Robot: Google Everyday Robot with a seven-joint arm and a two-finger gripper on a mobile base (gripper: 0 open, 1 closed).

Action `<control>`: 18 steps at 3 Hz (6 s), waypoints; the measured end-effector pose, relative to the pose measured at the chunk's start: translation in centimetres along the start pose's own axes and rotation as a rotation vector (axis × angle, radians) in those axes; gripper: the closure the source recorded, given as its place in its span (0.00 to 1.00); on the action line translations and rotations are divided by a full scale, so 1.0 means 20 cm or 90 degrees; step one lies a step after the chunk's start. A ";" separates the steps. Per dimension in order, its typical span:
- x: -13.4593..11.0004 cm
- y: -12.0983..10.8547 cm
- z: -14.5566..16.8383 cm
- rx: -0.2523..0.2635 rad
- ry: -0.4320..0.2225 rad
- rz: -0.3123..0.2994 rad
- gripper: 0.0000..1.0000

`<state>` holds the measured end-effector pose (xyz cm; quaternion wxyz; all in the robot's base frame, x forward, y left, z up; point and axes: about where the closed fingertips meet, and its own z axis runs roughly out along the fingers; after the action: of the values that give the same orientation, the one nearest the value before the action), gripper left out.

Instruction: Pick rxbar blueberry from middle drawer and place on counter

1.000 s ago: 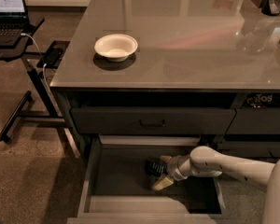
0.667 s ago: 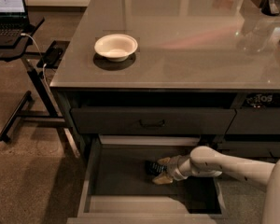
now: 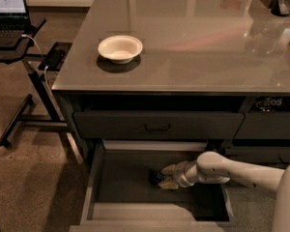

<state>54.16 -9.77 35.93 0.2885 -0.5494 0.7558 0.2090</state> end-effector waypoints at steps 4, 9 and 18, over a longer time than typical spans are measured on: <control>-0.19 0.09 -0.36 0.021 0.000 -0.020 1.00; -0.19 0.00 -0.42 0.056 0.018 -0.021 0.00; 0.02 -0.04 0.04 -0.010 0.008 0.049 0.42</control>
Offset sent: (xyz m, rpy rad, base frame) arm 0.0000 0.0000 0.0000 0.0000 0.0000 0.0000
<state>55.00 -9.90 35.08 0.2712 -0.5237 0.7765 0.2220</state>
